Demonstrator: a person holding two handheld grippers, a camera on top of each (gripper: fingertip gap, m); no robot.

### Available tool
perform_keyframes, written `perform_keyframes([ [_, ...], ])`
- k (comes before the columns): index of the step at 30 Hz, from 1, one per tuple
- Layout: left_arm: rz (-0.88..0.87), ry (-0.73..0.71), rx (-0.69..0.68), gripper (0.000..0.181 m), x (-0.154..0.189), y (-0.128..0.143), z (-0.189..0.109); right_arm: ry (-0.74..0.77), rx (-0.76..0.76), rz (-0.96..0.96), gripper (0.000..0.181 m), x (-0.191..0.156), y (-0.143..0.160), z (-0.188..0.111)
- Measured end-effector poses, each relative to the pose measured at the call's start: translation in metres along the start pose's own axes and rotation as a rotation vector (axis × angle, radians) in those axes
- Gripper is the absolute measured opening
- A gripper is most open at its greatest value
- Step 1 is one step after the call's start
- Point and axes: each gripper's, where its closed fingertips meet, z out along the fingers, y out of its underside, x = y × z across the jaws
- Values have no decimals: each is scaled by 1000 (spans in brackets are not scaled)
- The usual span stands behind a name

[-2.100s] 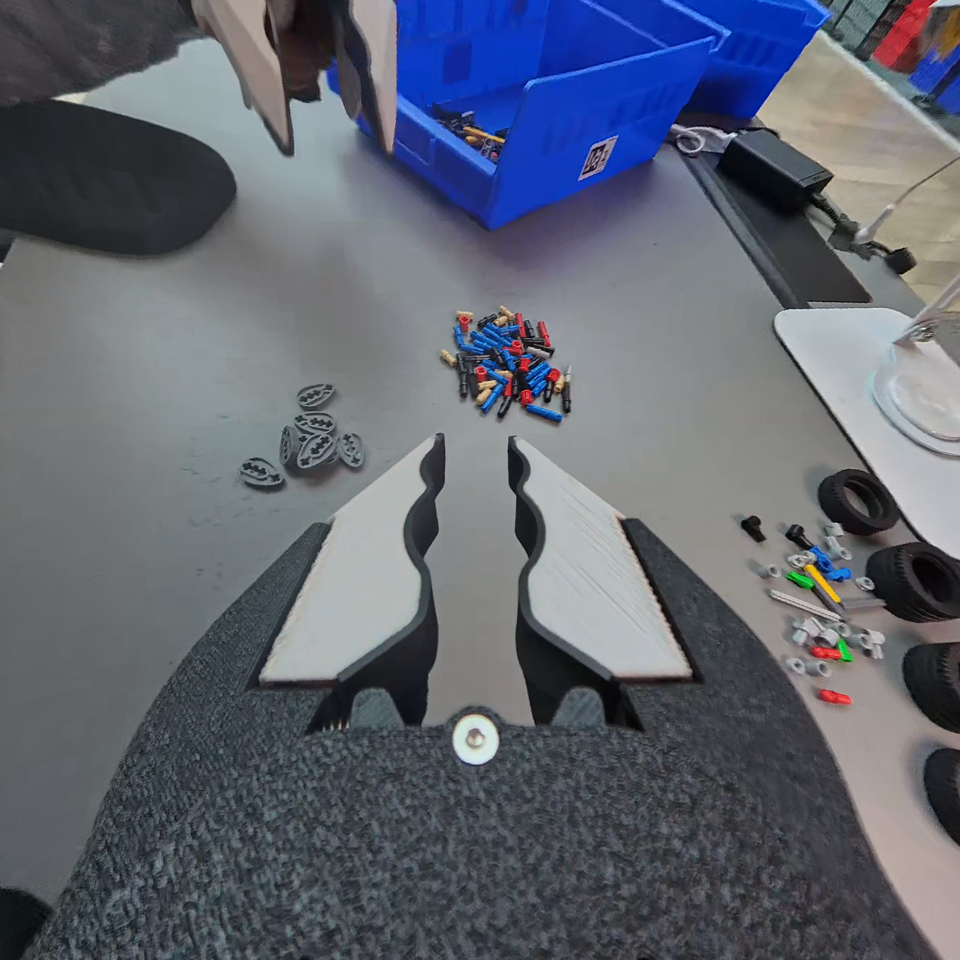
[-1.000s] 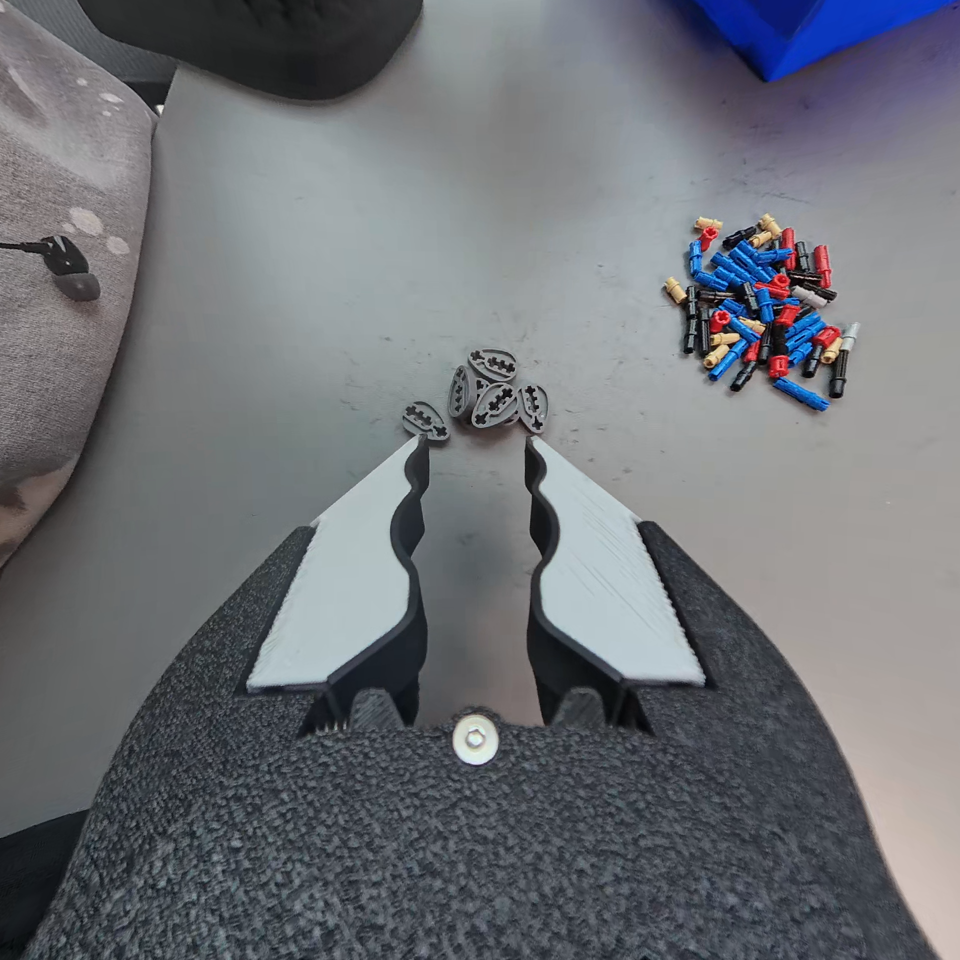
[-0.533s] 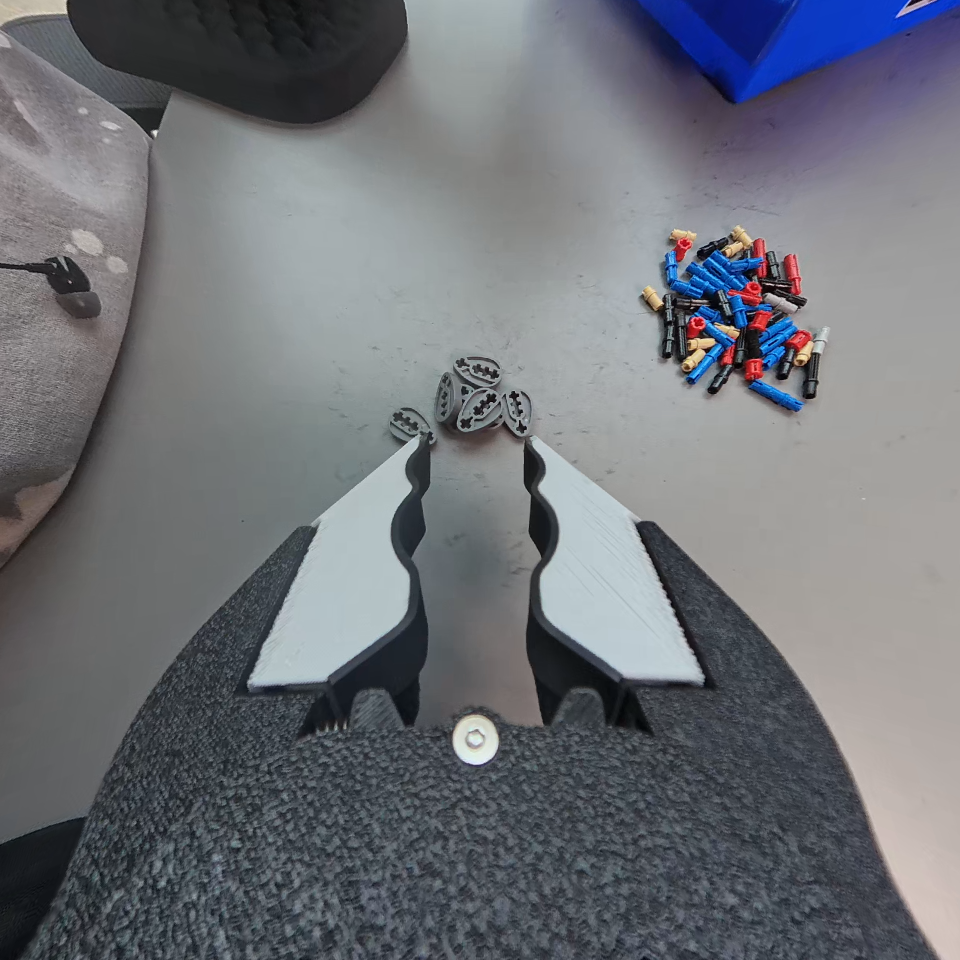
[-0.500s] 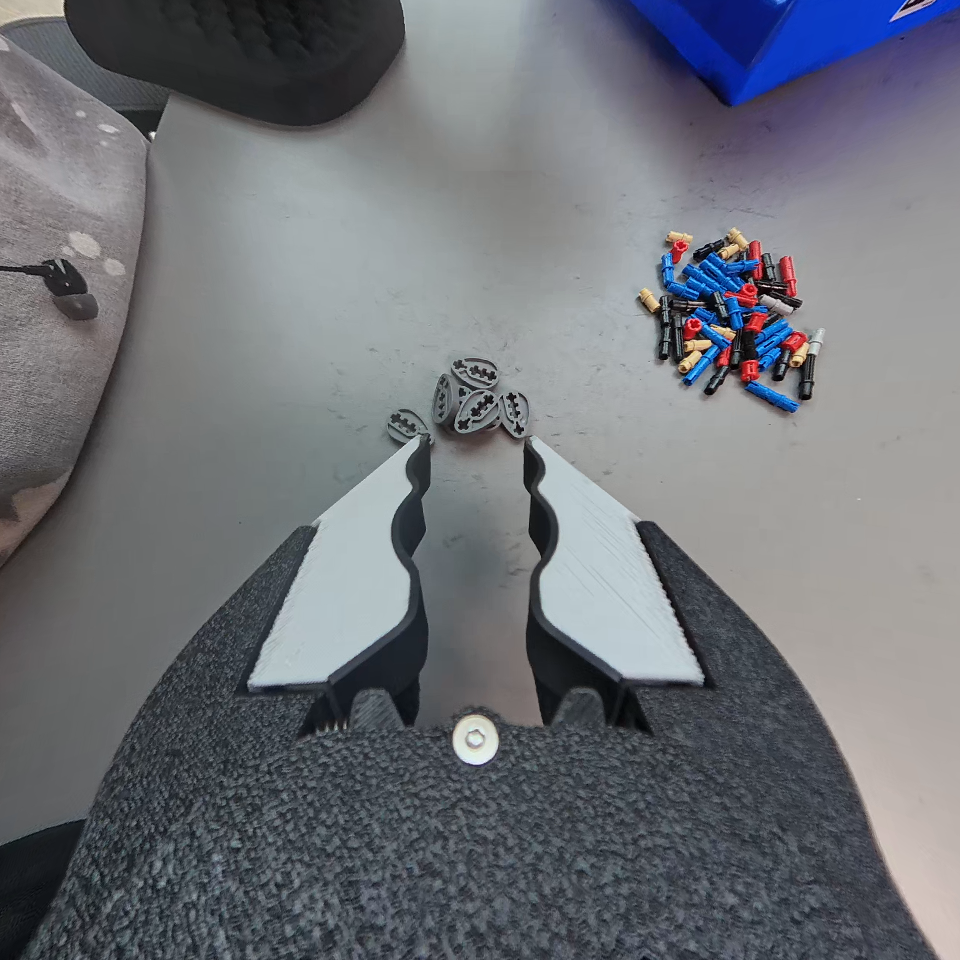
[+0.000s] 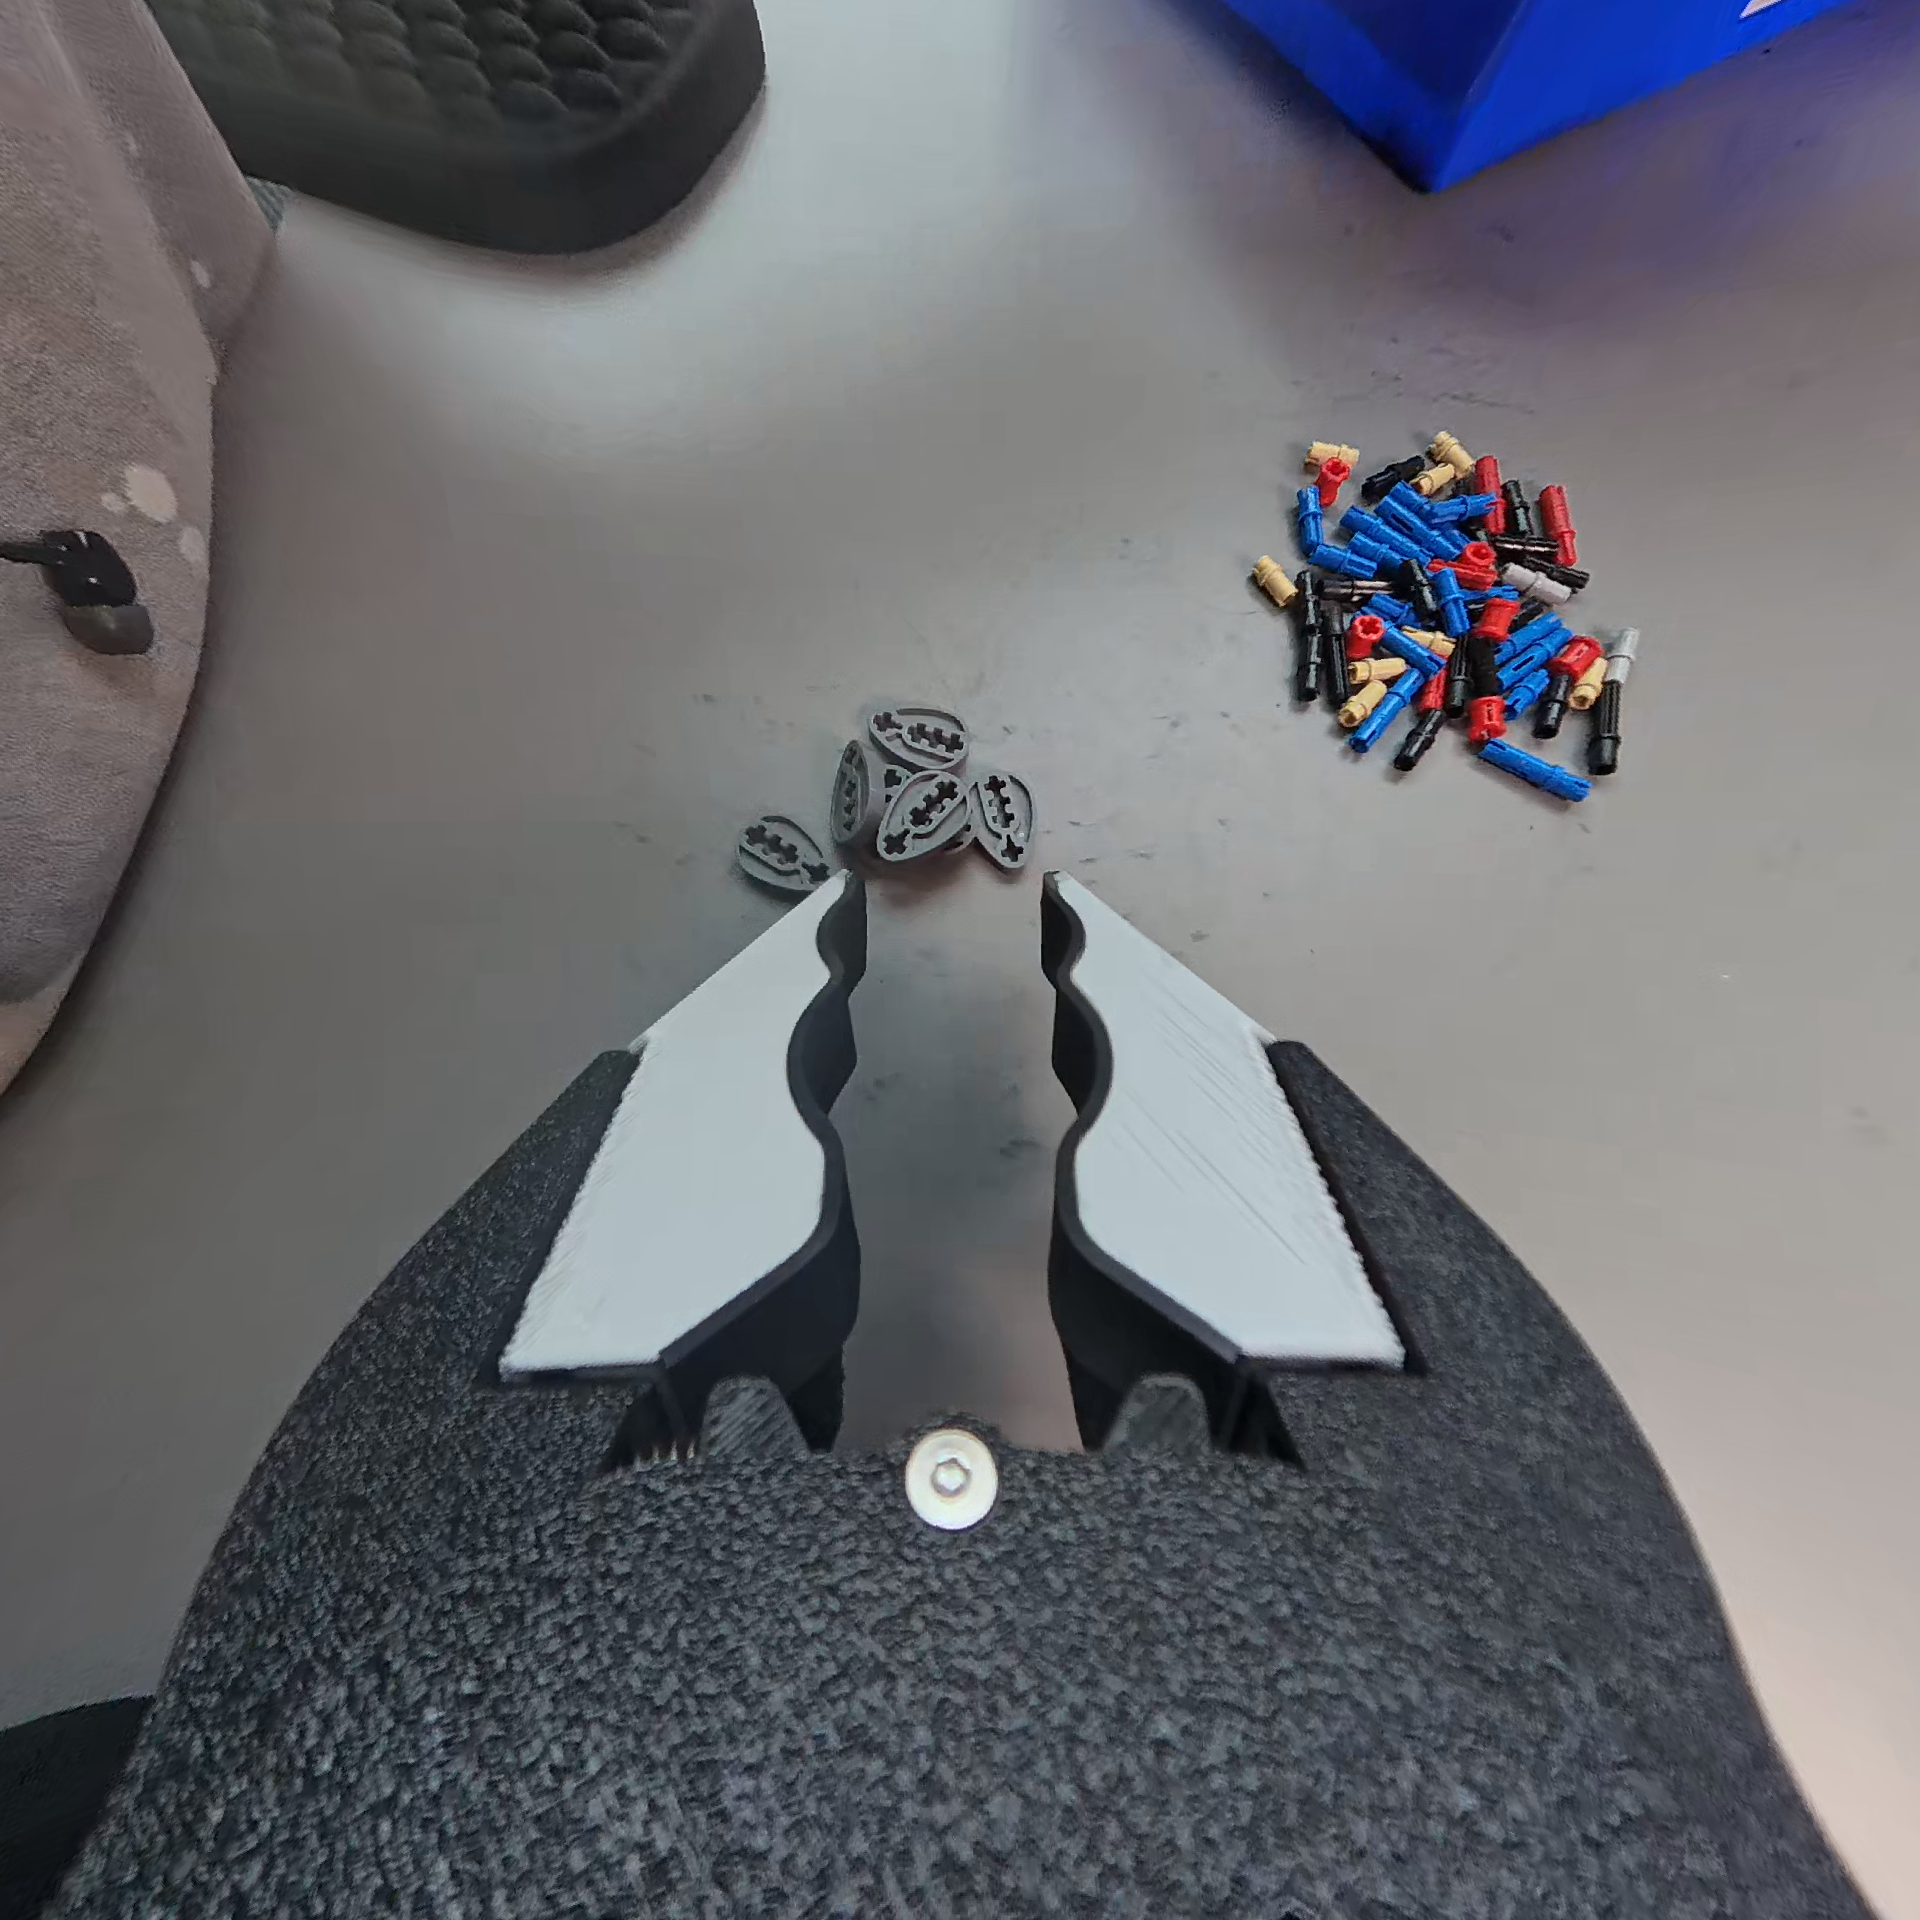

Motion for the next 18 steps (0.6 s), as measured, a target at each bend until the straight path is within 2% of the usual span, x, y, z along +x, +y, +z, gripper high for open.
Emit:
perform_keyframes([
  [4,-113,-68,-111,22,-23,3,51,3,16,18,33,4,1,-3],
  [7,-108,-113,-232,23,-30,23,85,12,32,19,33,7,1,-9],
  [9,-43,-170,-297,25,-35,27,97,21,44,19,33,10,1,-13],
  [11,-25,-177,-298,20,-32,21,107,23,59,30,33,13,1,-17],
  [14,-86,-143,-308,23,-28,21,124,27,69,38,33,15,2,-20],
  [18,-127,-178,-296,23,-39,24,141,40,70,36,33,18,4,-24],
])
